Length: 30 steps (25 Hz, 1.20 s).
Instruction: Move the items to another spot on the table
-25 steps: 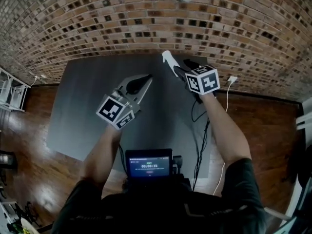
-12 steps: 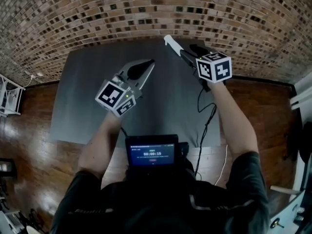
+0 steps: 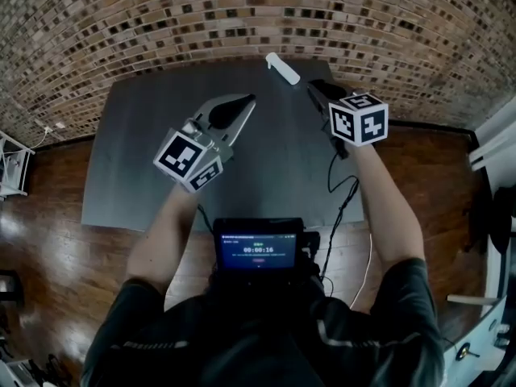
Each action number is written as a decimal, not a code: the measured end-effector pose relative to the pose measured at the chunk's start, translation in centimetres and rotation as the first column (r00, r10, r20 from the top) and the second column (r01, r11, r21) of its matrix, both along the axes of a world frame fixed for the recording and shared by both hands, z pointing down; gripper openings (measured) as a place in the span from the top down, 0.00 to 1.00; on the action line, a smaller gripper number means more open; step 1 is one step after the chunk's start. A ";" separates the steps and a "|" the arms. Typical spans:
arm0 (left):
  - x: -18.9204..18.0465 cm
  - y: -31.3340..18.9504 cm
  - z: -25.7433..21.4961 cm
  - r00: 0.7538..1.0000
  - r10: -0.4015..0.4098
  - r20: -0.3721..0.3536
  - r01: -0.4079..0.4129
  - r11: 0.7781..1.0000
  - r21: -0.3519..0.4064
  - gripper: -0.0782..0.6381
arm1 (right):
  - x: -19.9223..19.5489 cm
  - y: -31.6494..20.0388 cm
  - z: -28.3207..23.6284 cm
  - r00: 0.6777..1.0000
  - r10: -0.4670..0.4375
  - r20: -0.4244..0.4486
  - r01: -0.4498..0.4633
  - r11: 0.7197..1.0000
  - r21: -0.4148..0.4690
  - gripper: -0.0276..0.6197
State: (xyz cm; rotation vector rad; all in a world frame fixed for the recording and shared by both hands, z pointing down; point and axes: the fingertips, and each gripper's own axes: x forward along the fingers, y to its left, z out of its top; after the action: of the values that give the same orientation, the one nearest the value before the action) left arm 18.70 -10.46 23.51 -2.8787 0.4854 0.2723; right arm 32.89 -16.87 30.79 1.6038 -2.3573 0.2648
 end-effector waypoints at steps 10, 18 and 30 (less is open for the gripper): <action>-3.3 2.2 -2.1 0.988 -0.134 -0.075 0.132 0.991 -0.022 0.90 | -2.1 6.7 -2.3 0.998 -0.044 0.040 0.039 0.993 0.109 0.95; -4.7 2.7 -0.2 0.987 -0.155 -0.046 0.150 0.983 -0.108 0.90 | -3.1 9.5 -2.9 0.994 -0.078 0.071 0.069 0.990 0.125 0.95; -5.9 2.4 3.2 0.984 -0.169 -0.054 0.159 0.975 -0.154 0.90 | -4.0 11.4 0.2 0.992 -0.058 0.116 0.044 0.992 0.121 0.95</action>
State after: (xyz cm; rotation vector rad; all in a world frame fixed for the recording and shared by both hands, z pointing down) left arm 12.78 -8.04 26.70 -2.9571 0.7835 0.3188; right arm 28.94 -5.47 31.04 1.6191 -2.5444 0.2201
